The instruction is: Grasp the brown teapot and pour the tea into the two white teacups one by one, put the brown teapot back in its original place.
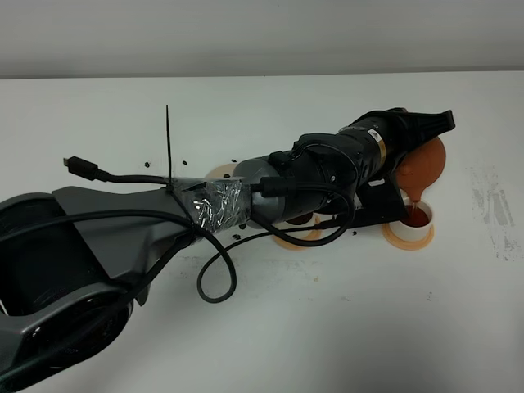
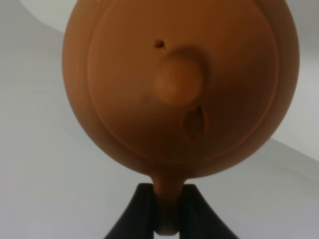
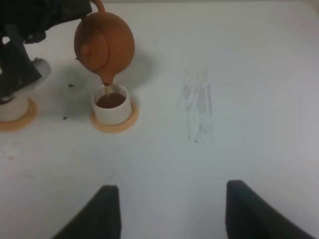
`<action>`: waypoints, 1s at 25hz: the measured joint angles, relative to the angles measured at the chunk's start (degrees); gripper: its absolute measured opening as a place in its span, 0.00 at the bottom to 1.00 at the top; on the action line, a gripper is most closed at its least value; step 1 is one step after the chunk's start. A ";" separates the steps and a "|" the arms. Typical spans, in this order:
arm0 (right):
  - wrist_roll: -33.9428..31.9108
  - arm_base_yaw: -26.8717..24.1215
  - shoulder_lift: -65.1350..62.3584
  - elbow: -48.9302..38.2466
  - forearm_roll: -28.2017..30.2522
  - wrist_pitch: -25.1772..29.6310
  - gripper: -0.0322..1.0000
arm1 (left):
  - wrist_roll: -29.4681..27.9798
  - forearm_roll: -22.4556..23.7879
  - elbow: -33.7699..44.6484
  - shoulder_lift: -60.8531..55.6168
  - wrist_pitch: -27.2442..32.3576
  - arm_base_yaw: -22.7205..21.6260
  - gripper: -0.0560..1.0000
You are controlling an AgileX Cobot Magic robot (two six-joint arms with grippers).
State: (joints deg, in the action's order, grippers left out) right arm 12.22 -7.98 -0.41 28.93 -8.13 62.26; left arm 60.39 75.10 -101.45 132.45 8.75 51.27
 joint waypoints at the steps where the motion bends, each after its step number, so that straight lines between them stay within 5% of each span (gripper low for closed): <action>1: 0.00 0.00 0.00 0.00 0.00 0.00 0.50 | 0.00 0.18 0.00 -0.12 -0.07 0.00 0.17; 25: 0.00 0.00 0.00 0.00 0.00 0.00 0.50 | -0.94 2.71 0.00 -0.78 -0.83 0.00 0.17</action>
State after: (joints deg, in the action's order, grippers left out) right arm 12.22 -7.98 -0.41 28.93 -8.13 62.26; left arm 59.45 77.81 -101.45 131.67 7.92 51.27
